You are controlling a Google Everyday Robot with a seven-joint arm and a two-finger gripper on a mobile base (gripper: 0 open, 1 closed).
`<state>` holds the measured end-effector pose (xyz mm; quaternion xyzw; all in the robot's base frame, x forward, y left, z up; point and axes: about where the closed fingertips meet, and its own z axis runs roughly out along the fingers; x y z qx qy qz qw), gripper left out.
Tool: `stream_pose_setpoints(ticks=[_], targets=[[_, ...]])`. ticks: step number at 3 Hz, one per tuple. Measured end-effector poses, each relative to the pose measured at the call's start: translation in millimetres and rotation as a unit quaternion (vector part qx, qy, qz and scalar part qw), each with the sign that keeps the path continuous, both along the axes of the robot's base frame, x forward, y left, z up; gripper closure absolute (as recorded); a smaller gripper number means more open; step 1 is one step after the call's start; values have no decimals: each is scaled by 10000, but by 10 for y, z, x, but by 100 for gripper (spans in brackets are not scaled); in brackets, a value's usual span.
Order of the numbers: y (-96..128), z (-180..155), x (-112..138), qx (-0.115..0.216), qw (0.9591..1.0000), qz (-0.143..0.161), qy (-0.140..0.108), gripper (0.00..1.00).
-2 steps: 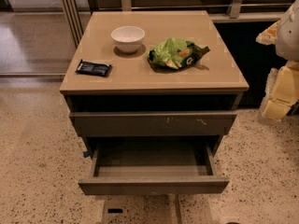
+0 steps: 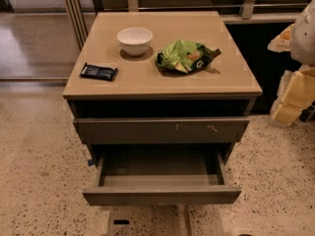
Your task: Close middle drawer
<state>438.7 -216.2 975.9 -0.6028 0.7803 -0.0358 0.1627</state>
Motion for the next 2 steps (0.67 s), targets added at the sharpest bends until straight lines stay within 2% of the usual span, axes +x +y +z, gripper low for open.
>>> stream_pose_setpoints(ticks=[1,2], targets=[[-9,-278,23,117,9999,32,-30,37],[12,-1026,14,442,9989,80,104,61]])
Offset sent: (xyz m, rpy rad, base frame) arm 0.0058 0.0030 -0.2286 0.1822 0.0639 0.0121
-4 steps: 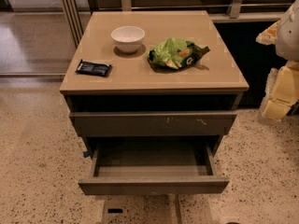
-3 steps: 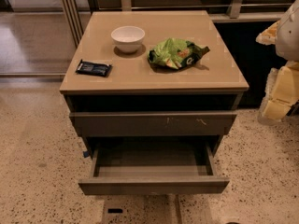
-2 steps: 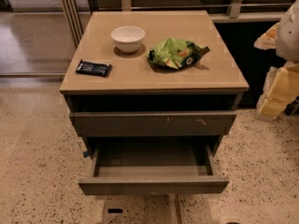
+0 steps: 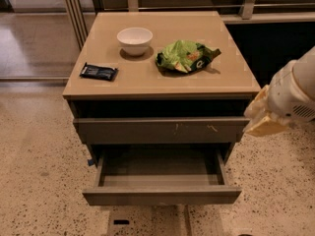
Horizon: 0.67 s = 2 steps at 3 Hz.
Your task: Close middle drawer
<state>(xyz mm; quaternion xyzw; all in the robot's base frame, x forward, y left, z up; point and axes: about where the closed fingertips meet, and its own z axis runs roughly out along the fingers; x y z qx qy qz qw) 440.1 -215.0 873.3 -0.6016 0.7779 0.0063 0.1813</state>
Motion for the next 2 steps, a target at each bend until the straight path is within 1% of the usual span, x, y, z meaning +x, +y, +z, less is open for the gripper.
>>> stream_pose_setpoints(ticks=[1,2], targets=[[32,-948,-35,398,9983,-71,415,84],[33,-1150,-31,446,9976,-95,516,100]])
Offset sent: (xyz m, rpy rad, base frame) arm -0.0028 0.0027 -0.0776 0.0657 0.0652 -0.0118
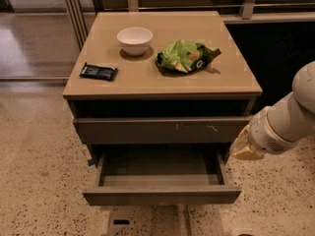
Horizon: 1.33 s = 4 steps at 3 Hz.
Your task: Close middle drawer
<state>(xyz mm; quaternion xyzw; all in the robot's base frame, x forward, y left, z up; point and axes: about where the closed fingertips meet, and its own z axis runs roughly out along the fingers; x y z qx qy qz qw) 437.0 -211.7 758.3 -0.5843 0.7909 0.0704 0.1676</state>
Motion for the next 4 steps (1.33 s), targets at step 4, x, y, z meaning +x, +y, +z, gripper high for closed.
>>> stream_pose_setpoints(ticks=[4], targets=[[288,-2389,-238,1150,9886,452,856,100]])
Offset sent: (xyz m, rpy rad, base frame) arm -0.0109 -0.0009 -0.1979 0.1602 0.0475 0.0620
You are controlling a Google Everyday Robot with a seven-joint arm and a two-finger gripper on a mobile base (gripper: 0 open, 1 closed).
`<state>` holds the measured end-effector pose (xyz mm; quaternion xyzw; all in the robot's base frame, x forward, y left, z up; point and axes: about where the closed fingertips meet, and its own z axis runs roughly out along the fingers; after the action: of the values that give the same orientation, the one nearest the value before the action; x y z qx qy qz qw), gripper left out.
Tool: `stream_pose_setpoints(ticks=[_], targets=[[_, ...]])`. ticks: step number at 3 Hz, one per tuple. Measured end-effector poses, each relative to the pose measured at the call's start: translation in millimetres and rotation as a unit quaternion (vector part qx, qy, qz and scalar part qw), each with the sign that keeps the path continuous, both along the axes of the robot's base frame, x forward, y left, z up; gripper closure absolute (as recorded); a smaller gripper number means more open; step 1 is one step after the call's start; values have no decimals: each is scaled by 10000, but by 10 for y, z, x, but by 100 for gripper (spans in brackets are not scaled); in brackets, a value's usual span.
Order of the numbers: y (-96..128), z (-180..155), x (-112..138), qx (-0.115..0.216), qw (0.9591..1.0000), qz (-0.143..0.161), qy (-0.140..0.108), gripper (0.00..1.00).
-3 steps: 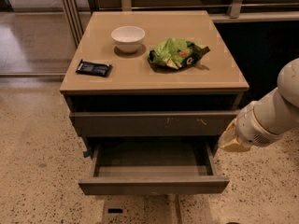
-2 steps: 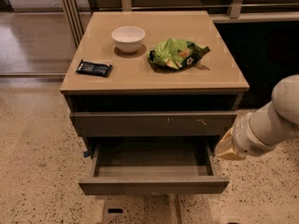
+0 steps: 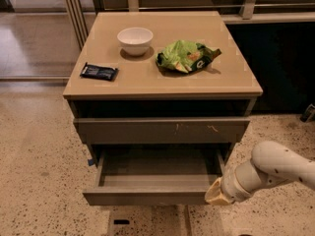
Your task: Close middle drawer
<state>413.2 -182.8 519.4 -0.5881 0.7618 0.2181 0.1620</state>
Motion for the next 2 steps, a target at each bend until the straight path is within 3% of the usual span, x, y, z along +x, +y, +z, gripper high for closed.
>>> stream_pose_setpoints(ticks=[1,2], targets=[[113,-477,-107,241,9991,148,327,100],[113,-477,-107,241,9991,148,326,100]])
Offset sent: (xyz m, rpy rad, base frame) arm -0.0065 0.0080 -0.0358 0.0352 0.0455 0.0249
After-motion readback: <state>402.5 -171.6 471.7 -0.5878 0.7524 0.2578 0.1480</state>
